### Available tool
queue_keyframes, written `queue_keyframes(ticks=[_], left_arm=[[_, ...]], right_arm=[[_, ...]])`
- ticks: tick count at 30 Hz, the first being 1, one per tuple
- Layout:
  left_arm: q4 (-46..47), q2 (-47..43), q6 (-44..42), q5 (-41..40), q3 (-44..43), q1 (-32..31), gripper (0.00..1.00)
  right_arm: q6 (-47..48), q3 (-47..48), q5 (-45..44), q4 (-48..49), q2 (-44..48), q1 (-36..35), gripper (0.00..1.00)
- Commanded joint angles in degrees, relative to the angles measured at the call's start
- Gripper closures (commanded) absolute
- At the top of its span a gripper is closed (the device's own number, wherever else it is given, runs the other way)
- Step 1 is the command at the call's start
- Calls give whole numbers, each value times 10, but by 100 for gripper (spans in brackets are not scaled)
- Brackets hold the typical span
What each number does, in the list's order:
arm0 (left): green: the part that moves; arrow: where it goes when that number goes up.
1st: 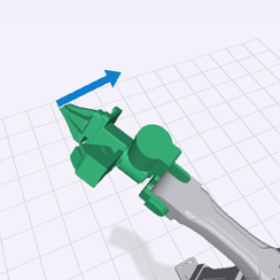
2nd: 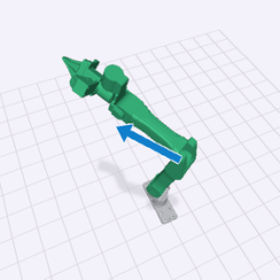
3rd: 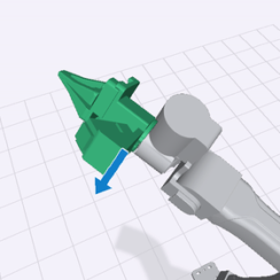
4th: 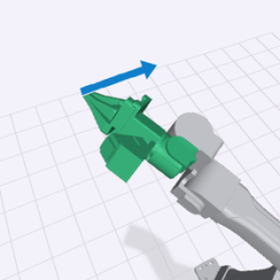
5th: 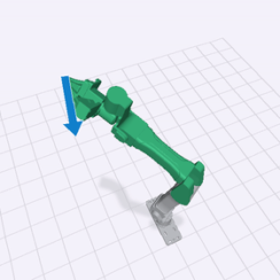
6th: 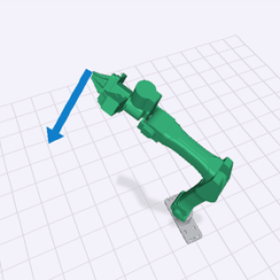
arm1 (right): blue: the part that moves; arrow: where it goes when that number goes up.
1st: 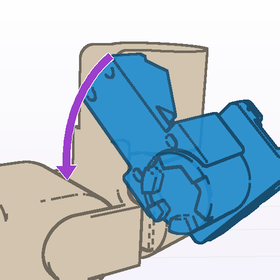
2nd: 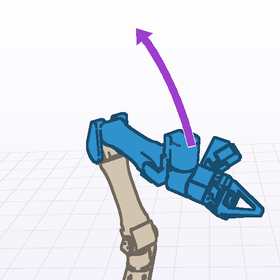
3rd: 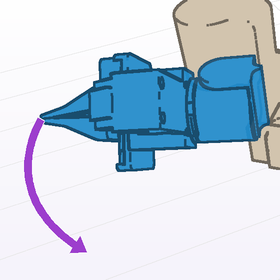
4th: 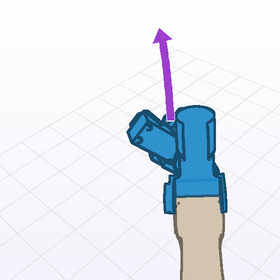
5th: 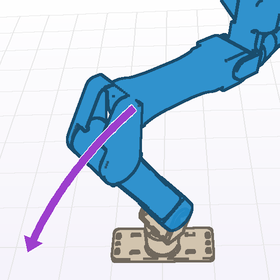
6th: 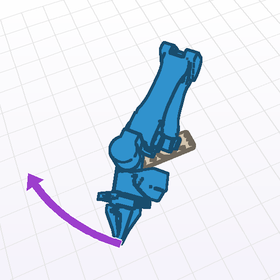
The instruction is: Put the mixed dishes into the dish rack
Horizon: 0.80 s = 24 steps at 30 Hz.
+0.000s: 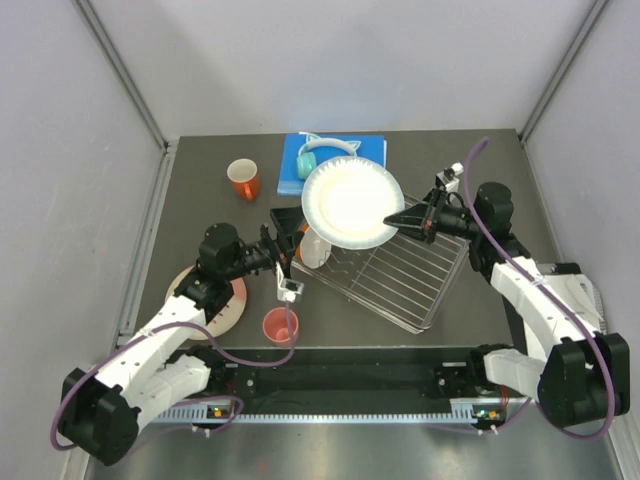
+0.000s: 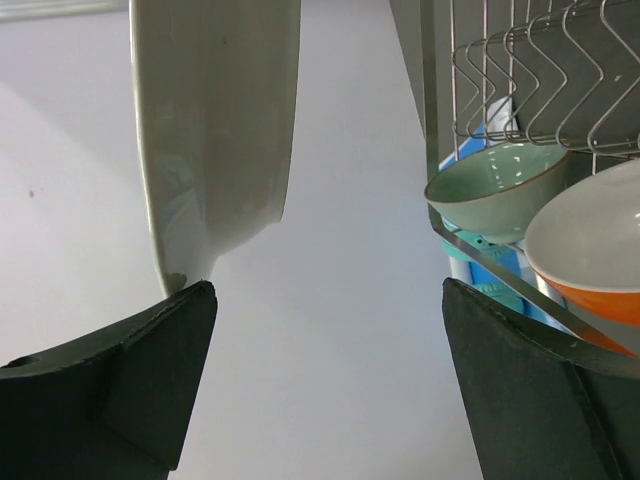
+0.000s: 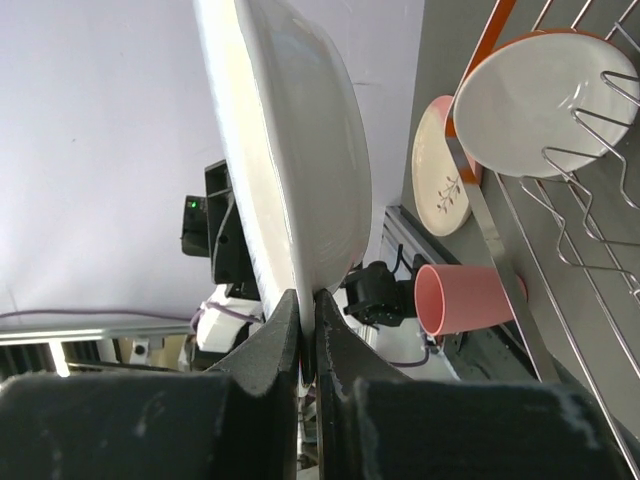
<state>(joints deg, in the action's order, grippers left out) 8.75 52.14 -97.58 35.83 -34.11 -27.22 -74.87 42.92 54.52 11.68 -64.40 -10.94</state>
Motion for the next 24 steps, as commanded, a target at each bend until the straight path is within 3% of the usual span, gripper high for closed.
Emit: queue_keyframes(ticks=[1, 10, 17, 24], left_arm=[[76, -9, -48, 47, 6, -6, 1], [66, -45, -33, -31, 34, -6, 1], [30, -109, -71, 20, 79, -6, 1], [66, -69, -84, 62, 65, -6, 1]], right_arm=[[-23, 13, 23, 110, 16, 5, 100], [-27, 14, 27, 126, 17, 29, 100], [-55, 25, 15, 175, -13, 36, 100], [-36, 18, 4, 164, -22, 35, 100]])
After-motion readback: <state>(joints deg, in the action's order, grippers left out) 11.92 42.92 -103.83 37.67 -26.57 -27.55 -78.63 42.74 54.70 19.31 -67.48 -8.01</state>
